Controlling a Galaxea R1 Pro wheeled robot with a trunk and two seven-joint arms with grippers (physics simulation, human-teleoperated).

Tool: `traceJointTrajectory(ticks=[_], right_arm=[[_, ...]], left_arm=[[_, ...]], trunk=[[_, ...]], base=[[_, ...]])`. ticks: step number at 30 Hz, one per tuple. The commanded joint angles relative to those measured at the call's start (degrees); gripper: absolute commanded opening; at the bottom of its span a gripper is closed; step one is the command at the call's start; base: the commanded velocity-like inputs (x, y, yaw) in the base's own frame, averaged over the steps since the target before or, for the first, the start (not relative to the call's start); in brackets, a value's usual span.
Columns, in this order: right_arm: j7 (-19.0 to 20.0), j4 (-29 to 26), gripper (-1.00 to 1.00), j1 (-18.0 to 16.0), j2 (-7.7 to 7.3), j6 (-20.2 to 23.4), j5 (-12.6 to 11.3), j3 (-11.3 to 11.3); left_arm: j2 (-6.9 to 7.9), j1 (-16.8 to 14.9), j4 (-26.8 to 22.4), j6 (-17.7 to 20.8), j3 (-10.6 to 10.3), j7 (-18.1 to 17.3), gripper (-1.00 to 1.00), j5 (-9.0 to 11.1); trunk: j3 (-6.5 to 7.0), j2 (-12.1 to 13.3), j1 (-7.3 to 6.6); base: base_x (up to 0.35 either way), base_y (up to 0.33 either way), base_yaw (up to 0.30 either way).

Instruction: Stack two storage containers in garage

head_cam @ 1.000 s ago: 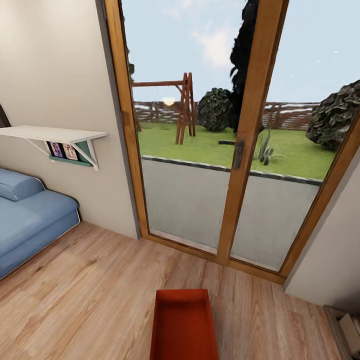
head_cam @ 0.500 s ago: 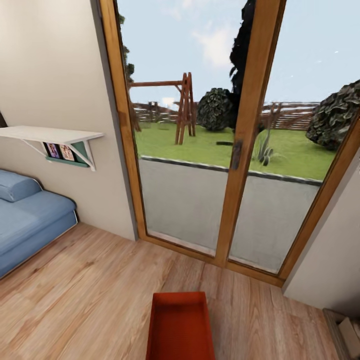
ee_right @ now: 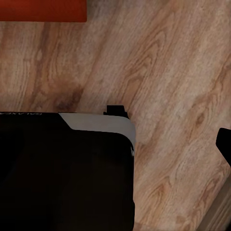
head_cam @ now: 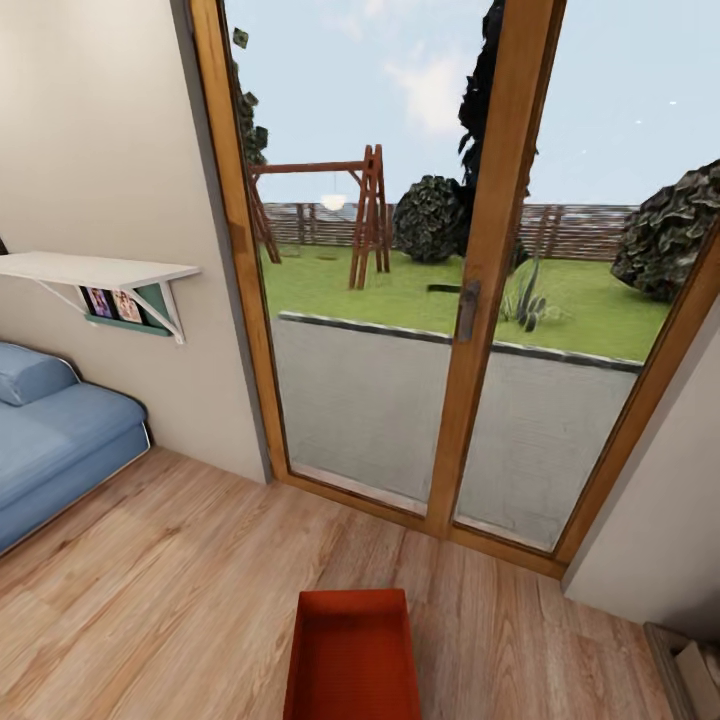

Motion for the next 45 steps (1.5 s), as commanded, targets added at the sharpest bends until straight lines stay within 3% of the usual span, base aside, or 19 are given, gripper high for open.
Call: traceJointTrajectory(ticks=[1, 45], right_arm=[[-0.25, 0.12, 1.00, -0.07, 0.01, -0.22, 0.57, -0.36], [-0.25, 0.12, 1.00, -0.07, 0.01, -0.24, 0.57, -0.36]], left_arm=[[-0.02, -0.03, -0.02, 0.05, -0.08, 0.14, 1.00, 0.31], [-0.05, -0.05, -0.02, 0.05, -0.08, 0.11, 1.00, 0.22]], trunk=[[-0.10, -0.09, 0.02], [-0.10, -0.09, 0.02]], base=[[0.000, 0.000, 0.000], [0.050, 0.000, 0.000]])
